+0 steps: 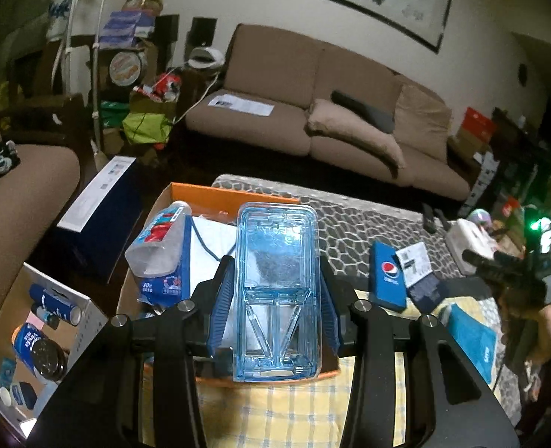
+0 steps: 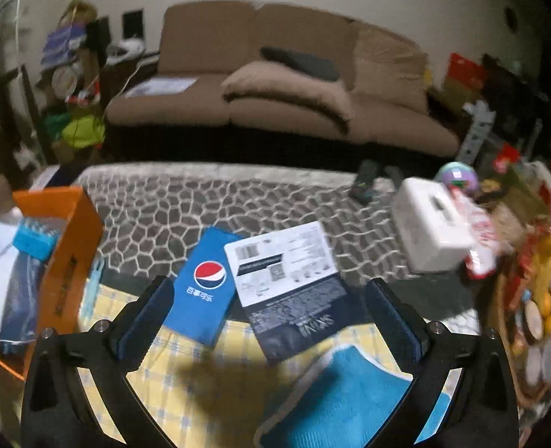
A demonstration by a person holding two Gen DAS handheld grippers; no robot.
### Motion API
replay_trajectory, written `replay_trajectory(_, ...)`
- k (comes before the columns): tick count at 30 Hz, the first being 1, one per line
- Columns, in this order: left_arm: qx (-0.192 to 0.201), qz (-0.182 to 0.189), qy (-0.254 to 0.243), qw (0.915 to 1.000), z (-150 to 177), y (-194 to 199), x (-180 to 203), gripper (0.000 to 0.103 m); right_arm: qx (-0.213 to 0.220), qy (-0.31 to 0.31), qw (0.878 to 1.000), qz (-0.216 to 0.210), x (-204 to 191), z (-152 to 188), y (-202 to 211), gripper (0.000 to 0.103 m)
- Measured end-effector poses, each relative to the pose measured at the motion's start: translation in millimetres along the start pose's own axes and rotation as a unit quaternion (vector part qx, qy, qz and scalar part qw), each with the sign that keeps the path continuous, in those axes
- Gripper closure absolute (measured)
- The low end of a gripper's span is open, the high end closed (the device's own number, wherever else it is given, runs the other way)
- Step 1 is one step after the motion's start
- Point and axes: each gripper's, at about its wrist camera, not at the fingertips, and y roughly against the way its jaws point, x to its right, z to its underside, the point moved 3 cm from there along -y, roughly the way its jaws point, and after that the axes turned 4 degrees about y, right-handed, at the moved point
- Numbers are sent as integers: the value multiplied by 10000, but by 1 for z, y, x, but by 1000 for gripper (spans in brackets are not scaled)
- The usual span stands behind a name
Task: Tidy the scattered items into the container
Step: 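Grasp the blue Pepsi box with the right tool and lift it, then carry the Pepsi box in the right tool toward the orange box while the left tool holds the case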
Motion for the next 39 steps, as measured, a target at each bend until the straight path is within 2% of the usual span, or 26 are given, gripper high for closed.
replay_trajectory(2,-44,-33,-4,10000,-1,-10,-1,64,-407,-190,9976,-526,-2,1,-27,1)
replay_trajectory(4,-71,-68,13,10000,-1,-17,0,64,-908,-474,9887,-1095,-13,3,-62,1)
replay_trajectory(5,-92,-23,22,10000,-1,-21,1,64,-1162,-570,9846,-1177,-19,5,-80,1)
replay_trajectory(9,-97,102,-67,9999,-2,-29,10,64,-2045,-724,9707,-1033,-46,15,-139,1)
replay_trajectory(13,-127,139,-18,9998,-4,-35,7,64,-2458,-628,9661,-476,-66,28,-176,1)
replay_trajectory(14,-107,113,11,9999,-5,-35,5,64,-2512,-558,9658,-335,-70,32,-180,4)
replay_trajectory(15,-85,87,6,9999,-6,-35,3,64,-2529,-468,9660,-256,-73,35,-183,13)
replay_trajectory(20,2,98,-147,9998,-7,-31,7,64,-2166,-475,9745,-336,-70,44,-165,20)
replay_trajectory(23,17,192,-160,9997,-7,-28,11,64,-1895,-392,9799,-485,-67,47,-133,22)
replay_trajectory(26,125,197,-241,9994,-7,-22,15,64,-1629,-423,9829,-745,-62,44,-90,23)
replay_trajectory(29,214,162,-339,9991,-5,-15,19,64,-1315,-469,9862,-895,-63,27,-48,23)
replay_trajectory(33,239,179,-259,9992,-6,-10,15,64,-794,-596,9880,-1182,-59,3,18,23)
replay_trajectory(39,298,117,-82,9995,-10,-6,2,64,-24,-449,9895,-1377,-77,-21,104,23)
